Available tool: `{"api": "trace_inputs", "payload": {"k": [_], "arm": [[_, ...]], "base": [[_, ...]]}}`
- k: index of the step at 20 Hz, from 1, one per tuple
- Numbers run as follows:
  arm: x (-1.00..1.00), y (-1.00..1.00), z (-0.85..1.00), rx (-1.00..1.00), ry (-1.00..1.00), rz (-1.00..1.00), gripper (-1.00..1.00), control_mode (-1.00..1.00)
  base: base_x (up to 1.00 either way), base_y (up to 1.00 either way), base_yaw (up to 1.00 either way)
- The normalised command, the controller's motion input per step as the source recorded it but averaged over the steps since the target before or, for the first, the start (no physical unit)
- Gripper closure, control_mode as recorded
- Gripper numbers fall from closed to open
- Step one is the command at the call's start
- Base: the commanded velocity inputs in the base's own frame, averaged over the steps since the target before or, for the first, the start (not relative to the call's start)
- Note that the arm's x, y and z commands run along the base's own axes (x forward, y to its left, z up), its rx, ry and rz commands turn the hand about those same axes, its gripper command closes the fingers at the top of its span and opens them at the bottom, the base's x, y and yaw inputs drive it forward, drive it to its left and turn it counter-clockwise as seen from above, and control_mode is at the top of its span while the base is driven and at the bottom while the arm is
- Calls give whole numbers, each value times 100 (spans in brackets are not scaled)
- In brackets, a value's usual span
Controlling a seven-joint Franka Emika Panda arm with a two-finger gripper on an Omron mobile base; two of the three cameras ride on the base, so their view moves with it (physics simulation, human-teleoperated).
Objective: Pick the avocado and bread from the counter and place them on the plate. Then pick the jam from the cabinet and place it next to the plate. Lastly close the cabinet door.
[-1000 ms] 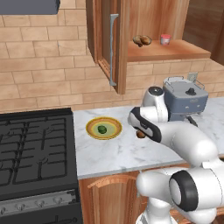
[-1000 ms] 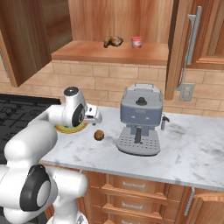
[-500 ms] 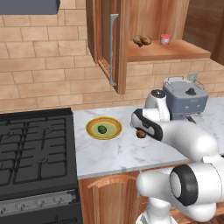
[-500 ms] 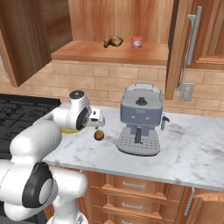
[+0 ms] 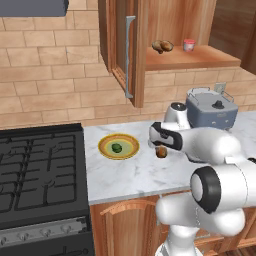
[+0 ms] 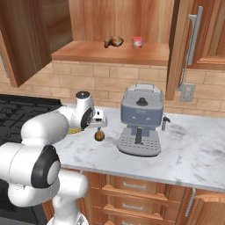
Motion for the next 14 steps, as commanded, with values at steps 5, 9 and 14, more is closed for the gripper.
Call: {"api": "trace_inputs", "payload": {"k": [5,9,14], "arm": [[20,-9,-13,0,3,3,-100,-100],[4,-4,-16,0,1,0,-100,-100],[7,0,-20,0,3,0,-100,-100]], "base": [[0,0,0],[0,0,0],[0,0,0]]}}
